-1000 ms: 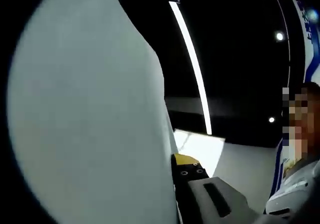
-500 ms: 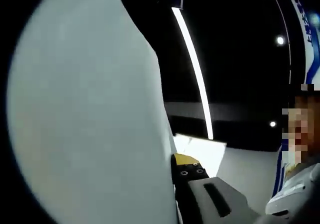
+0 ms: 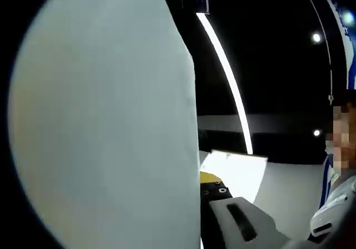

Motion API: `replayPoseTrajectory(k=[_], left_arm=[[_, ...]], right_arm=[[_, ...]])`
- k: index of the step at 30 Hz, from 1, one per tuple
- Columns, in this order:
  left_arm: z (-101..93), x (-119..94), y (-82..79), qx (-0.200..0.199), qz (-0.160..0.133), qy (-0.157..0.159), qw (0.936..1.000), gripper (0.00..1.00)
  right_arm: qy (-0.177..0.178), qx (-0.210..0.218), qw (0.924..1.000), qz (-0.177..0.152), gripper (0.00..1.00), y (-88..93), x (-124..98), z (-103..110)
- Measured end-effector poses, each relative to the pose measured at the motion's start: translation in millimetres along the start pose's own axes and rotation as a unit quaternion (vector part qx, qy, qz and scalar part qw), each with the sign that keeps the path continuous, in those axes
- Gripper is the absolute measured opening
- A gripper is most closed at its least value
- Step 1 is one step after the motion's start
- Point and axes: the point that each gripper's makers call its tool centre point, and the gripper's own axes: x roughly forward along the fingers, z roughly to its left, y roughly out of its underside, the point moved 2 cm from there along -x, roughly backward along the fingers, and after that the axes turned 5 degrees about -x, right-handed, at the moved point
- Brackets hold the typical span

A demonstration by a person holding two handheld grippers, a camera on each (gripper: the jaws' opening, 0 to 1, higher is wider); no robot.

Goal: Organize the stack of printing papers by aligning and flattening the scattered papers on the table

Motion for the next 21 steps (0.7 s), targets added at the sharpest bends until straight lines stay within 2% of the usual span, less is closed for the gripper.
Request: replayPoseTrajectory(k=[5, 8, 13, 17, 21], left_arm=[[22.2, -10, -1.5, -0.002, -0.001, -0.036, 0.9994, 0.05], [42.3, -18, 2.6, -0.008, 0.013, -0.076, 0.9970, 0.05], [63.5, -26, 7.1, -0.025, 0.020, -0.109, 0.9935, 0.05], [81.7, -33, 13.2, -0.012, 0.039, -0.143, 0.9888, 0.05], [94.4, -39, 11.6, 0.015, 0.043, -0.165, 0.9851, 0.05]], right_arm=[[0.002, -0.001, 1.0000, -0.002, 0.16, -0.5, -1, -2], [0.007, -0.003, 1.0000, -0.001, 0.16, -0.4, -3, -4], [0.012, -0.003, 0.9999, -0.003, 0.17, -0.7, -4, -6], [0.014, -0.004, 0.9999, -0.003, 0.17, -1.1, -5, -7], [0.015, -0.004, 0.9999, -0.003, 0.17, -0.6, -5, -7]])
